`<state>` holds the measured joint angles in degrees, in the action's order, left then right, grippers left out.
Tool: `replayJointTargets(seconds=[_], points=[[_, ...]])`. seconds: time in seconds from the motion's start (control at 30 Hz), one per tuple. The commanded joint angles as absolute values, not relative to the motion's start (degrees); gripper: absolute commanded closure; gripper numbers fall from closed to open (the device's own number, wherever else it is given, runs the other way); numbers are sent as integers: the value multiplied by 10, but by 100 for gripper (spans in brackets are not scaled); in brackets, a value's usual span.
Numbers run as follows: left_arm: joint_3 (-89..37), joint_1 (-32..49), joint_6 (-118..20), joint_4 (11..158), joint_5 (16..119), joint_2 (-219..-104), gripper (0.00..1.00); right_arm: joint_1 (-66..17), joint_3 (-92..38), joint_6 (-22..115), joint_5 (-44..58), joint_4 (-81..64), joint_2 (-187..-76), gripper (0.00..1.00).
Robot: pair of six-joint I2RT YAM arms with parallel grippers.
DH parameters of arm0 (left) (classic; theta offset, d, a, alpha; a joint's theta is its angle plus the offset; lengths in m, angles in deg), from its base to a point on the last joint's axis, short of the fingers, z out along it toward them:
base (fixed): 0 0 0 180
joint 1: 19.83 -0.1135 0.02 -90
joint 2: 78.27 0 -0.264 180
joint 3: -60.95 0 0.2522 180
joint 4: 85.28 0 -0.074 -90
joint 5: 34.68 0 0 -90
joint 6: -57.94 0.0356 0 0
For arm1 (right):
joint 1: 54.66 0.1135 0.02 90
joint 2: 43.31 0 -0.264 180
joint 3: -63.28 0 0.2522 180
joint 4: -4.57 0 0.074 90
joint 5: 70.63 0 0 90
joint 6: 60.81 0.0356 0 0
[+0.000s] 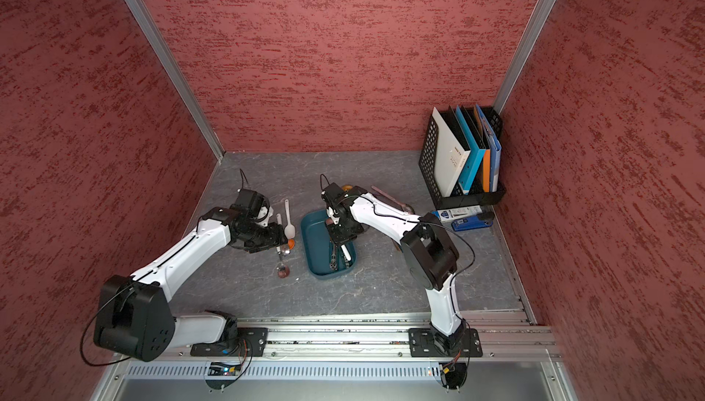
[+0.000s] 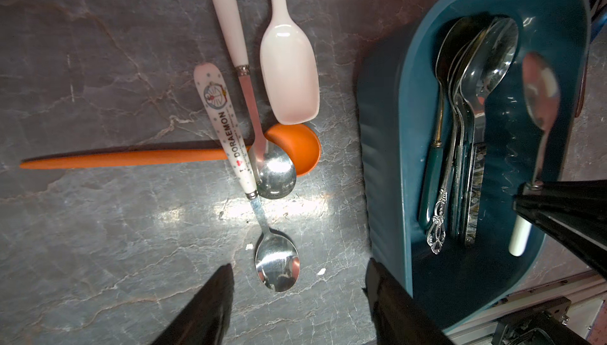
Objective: Put the spoon into the storage box
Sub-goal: Place the spoon in the storage box.
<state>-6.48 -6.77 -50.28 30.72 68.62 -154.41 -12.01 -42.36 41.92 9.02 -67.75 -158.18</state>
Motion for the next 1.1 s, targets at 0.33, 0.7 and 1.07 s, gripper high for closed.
replayJointTargets(seconds=[0.33, 0.7, 1.07], points=[[-65, -72, -502, 315, 699, -1557, 33, -129, -474, 433, 76, -718, -1638, 98], [-80, -70, -504, 304, 696, -1572, 33, -134, -489, 434, 76, -730, -1667, 94], [-116, -53, -508, 283, 677, -1592, 33, -136, -489, 435, 82, -733, -1661, 83]])
